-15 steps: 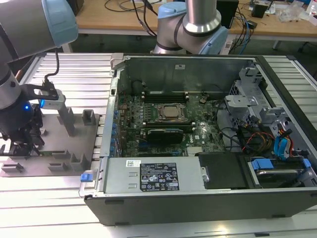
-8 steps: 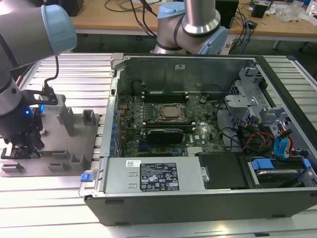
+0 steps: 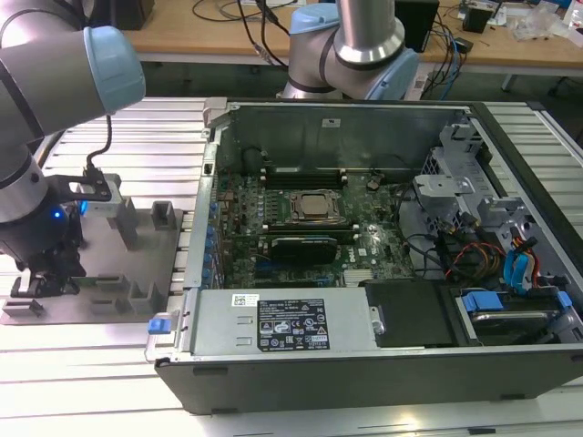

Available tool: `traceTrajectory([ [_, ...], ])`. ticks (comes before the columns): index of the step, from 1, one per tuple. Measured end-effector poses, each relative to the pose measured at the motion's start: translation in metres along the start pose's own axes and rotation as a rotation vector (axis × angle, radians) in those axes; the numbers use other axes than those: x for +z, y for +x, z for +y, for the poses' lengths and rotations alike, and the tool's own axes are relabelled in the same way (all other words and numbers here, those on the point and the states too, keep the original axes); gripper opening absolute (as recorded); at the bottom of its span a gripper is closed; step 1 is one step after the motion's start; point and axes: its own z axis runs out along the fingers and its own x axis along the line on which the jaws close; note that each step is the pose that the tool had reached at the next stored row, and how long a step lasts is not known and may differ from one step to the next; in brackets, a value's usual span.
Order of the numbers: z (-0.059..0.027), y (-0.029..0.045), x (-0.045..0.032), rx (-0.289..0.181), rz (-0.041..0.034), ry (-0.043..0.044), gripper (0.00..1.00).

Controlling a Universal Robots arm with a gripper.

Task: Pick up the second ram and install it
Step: 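Pick up the second ram and move it above second insertion slot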

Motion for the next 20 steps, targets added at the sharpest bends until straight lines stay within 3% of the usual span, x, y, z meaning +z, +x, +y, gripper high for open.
traceTrajectory([
  [1, 0.0, 0.0, 0.0, 0.0, 0.0, 0.0, 0.26],
  [2, 0.0, 0.0, 0.0001, 0.0, 0.0001, 0.0, 0.13],
  [3, 0.0, 0.0, 0.0001, 0.0, 0.0001, 0.0, 0.11],
  [14, 0.0, -0.0002, 0.0007, 0.0, 0.0001, 0.0, 0.11],
  [20, 0.0005, -0.0006, -0.0107, 0.0, 0.0, 0.0001, 0.11],
])
